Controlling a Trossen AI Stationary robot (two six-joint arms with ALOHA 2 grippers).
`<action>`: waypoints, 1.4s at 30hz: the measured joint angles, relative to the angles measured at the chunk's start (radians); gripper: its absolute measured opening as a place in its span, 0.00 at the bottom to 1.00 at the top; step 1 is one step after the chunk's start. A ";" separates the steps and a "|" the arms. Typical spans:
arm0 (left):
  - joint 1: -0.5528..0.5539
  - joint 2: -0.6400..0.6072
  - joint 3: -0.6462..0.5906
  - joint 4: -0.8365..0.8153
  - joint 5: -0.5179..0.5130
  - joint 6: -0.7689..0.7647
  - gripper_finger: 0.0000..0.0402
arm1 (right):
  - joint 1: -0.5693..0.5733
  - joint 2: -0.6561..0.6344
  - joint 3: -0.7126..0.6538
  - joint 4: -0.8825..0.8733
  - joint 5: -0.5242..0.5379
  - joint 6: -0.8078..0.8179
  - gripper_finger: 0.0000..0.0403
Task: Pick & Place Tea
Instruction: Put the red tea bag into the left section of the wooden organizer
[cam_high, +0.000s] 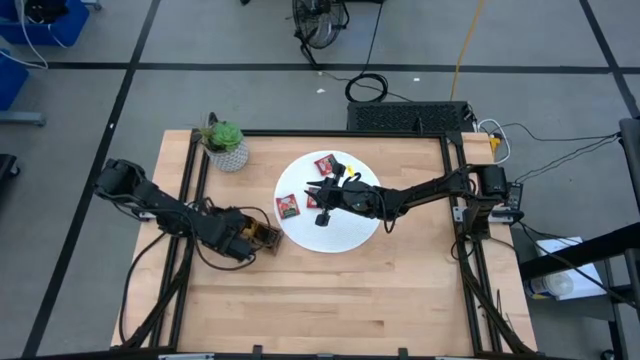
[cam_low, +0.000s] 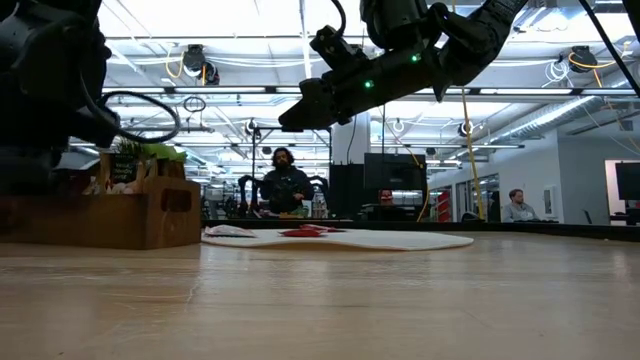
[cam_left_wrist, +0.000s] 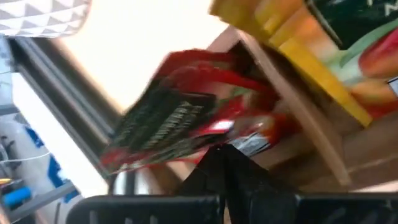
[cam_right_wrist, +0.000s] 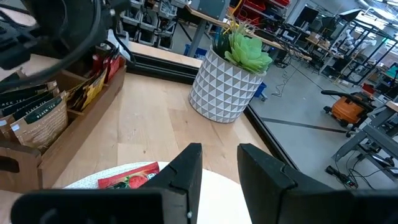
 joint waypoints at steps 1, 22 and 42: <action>-0.002 0.000 0.015 -0.024 -0.004 -0.003 0.00 | 0.000 0.000 0.000 0.000 0.000 0.000 0.22; -0.139 -0.069 0.348 -0.066 -0.426 0.093 0.06 | 0.017 0.000 0.000 -0.030 0.003 -0.018 0.22; 0.061 -0.613 0.025 0.884 -0.119 0.870 0.60 | -0.084 -0.026 0.007 -0.407 -0.018 0.149 0.25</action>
